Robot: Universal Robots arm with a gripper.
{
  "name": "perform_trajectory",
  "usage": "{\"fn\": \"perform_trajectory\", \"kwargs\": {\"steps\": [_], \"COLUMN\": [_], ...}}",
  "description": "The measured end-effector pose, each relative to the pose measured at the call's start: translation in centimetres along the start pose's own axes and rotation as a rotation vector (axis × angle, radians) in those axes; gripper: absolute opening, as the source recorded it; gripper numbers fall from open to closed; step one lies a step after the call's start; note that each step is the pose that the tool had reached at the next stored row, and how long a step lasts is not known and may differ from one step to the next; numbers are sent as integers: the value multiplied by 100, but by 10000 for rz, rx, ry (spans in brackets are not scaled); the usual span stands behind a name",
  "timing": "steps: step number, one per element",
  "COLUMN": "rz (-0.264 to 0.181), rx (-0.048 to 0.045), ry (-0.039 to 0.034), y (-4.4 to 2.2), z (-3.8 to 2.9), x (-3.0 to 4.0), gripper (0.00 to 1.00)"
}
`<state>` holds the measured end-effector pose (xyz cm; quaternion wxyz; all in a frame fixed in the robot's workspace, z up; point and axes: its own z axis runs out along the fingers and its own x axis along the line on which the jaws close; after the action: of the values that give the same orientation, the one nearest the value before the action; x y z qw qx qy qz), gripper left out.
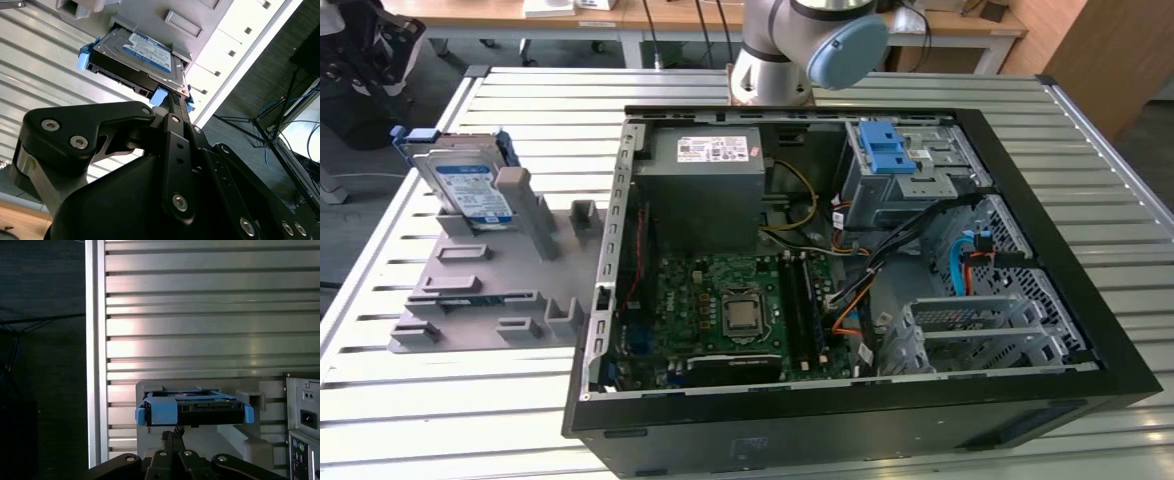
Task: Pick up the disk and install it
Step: 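Pick up the disk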
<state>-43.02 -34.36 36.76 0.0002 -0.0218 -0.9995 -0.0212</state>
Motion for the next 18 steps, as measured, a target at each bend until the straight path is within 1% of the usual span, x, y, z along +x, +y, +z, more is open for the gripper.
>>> {"fn": "perform_trajectory", "kwargs": {"steps": [4, 18], "rz": [-4, -503], "rx": [0, 1], "ry": [0, 21], "y": [0, 0], "z": [0, 0], "x": [0, 0], "gripper": [11, 11]}}
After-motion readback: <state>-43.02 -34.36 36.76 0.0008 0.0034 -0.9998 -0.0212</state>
